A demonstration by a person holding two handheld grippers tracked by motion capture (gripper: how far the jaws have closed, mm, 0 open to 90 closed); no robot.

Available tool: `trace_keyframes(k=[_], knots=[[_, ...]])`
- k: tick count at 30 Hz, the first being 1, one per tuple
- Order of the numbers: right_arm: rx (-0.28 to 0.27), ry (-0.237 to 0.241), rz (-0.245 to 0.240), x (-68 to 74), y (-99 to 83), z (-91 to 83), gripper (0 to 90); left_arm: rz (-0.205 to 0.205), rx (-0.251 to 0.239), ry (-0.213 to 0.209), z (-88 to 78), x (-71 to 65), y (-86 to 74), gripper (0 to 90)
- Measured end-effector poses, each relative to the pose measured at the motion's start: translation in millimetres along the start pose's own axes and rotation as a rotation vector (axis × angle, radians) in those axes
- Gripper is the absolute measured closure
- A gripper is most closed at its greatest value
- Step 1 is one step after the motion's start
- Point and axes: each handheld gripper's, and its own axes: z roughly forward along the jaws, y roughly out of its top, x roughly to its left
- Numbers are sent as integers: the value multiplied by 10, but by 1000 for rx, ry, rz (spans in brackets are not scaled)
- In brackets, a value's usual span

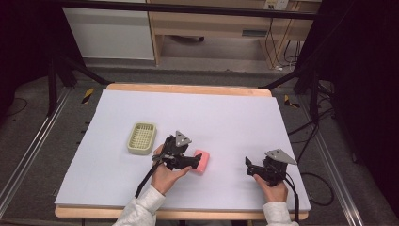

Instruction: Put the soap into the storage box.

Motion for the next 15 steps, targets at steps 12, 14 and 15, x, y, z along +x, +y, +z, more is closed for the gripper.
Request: trace_keyframes(k=[12,14,15], knots=[[3,3,-2,2,-1,1,46,-1,31,-7,145,-80,-2,246],[5,2,-3,4,-1,3,46,-5,37,-7,173,-98,2,245],[6,3,-4,3,-1,4,47,-4,40,-8,179,-103,3,243]])
